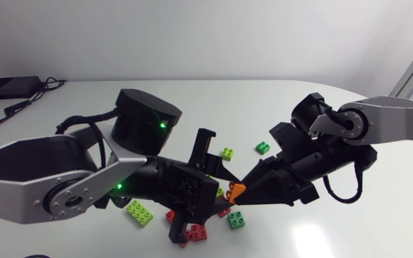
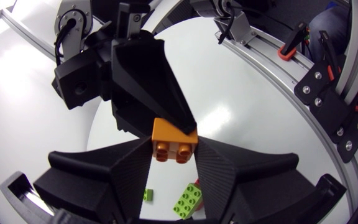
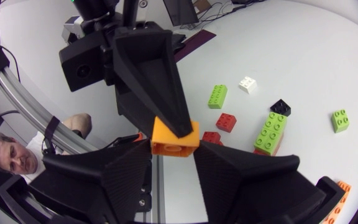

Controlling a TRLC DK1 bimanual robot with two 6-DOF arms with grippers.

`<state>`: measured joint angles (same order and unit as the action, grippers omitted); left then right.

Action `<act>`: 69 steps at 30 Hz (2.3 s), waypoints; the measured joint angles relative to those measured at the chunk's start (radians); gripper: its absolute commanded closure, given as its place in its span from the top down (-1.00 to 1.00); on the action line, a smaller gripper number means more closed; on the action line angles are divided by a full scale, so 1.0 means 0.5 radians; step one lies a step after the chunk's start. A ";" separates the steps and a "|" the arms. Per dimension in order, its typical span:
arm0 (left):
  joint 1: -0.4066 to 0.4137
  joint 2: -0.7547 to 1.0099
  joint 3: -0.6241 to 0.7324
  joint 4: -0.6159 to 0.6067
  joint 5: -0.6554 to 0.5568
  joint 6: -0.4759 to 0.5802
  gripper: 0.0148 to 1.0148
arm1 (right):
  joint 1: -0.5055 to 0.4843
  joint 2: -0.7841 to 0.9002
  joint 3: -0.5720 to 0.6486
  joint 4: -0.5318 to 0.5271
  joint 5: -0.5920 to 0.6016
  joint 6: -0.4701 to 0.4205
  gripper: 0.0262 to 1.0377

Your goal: Separate the duplo bricks

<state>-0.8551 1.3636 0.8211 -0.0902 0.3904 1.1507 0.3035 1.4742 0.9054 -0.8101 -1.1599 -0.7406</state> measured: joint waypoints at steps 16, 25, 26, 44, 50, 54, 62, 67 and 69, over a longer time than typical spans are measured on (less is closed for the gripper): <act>0.573 0.269 0.203 -0.285 -0.484 0.661 -0.46 | -0.307 -0.351 -0.066 -0.199 0.181 -0.307 0.94; 0.645 0.775 0.415 -0.361 -0.958 1.062 -0.46 | -0.304 -0.498 -0.229 -0.153 0.289 -0.324 0.94; 0.649 0.822 0.462 -0.397 -1.007 1.086 -0.46 | -0.304 -0.512 -0.237 -0.152 0.294 -0.324 0.94; 0.660 1.189 0.728 -0.569 -1.329 1.275 -0.44 | -0.262 -0.542 -0.335 -0.055 0.347 -0.331 0.94; 0.634 1.227 0.729 -0.575 -1.359 1.274 0.29 | -0.225 -0.542 -0.338 -0.048 0.377 -0.331 0.94; 0.632 1.253 0.756 -0.577 -1.357 1.263 0.67 | -0.192 -0.542 -0.338 0.040 0.449 -0.298 0.94; 0.651 1.211 0.842 -0.579 -1.085 1.147 0.84 | 0.240 -0.574 -0.354 0.704 1.088 0.288 0.94; 0.747 1.060 0.874 -0.583 -0.746 0.951 0.85 | 0.484 -0.388 -0.301 0.855 1.396 0.573 0.92; 0.798 0.975 0.883 -0.583 -0.600 0.848 0.86 | 0.522 -0.266 -0.249 0.875 1.482 0.652 0.91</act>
<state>-0.4561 1.8511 1.2625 -0.3817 0.0902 1.5745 0.5644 1.3411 0.7811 -0.3725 -0.4191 -0.4149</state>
